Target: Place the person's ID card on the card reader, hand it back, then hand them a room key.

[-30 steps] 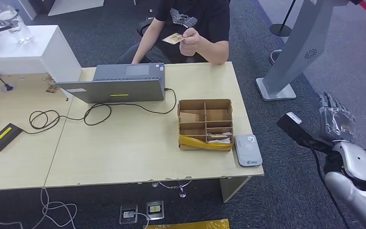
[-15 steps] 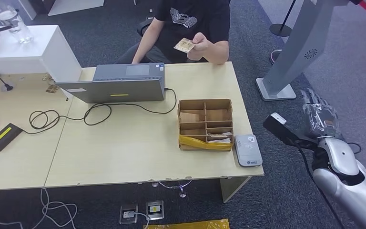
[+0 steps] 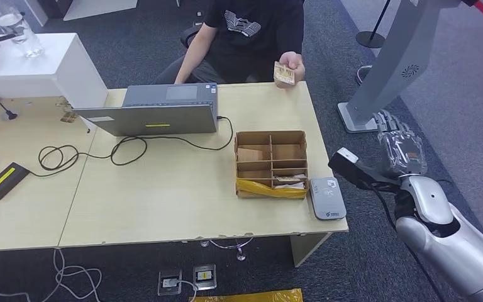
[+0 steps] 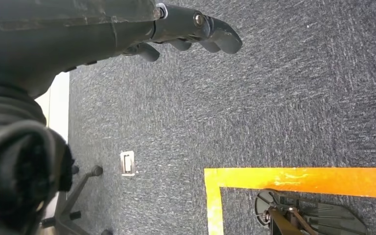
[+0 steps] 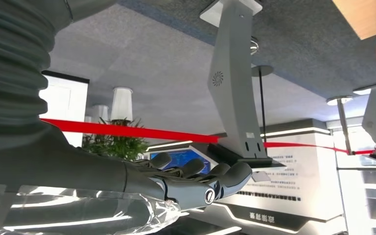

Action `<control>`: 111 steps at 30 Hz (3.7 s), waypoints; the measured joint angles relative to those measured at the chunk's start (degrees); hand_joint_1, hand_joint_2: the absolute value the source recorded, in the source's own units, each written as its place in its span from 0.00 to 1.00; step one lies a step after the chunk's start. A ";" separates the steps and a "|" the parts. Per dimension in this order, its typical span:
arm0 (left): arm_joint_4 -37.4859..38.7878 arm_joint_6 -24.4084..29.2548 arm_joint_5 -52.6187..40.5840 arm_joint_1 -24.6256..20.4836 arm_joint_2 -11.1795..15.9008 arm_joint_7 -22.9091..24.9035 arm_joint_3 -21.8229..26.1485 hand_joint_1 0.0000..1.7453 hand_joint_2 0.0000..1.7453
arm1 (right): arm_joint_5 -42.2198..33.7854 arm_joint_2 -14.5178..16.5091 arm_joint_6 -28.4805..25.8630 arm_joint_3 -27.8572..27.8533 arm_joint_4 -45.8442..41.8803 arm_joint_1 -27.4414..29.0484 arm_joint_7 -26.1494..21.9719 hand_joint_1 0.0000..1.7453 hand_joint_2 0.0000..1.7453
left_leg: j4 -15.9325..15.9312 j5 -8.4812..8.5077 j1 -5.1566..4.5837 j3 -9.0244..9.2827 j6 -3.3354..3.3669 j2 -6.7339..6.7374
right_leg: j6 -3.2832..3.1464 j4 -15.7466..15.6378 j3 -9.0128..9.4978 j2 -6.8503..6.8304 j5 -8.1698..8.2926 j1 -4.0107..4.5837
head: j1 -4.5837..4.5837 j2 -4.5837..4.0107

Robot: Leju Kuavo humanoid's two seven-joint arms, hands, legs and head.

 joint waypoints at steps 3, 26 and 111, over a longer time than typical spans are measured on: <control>0.00 -0.04 0.02 0.00 -0.01 0.02 -0.08 0.00 0.00 | 0.08 0.97 -0.24 0.58 0.70 -0.67 -0.56 0.00 1.00 | 0.00 0.00 0.00 0.00 0.00 0.01 | 0.00 0.00 -0.01 0.00 0.00 0.00 | 0.01 0.00; 0.00 0.36 0.66 0.02 -0.60 0.92 -0.50 0.00 0.00 | 1.72 7.54 -2.52 3.84 7.87 -5.07 -3.05 0.00 1.00 | 0.00 0.00 0.01 0.01 0.00 0.00 | -0.02 0.00 0.00 0.00 -0.01 0.01 | 0.01 0.00; 0.00 1.61 1.95 0.02 -0.70 2.03 -1.50 0.00 0.00 | -13.17 15.40 -12.45 7.10 31.49 1.92 -10.92 1.00 1.00 | 0.01 -0.02 0.02 0.35 -0.03 0.13 | -0.03 -0.01 0.23 0.08 -0.01 0.03 | 0.01 0.00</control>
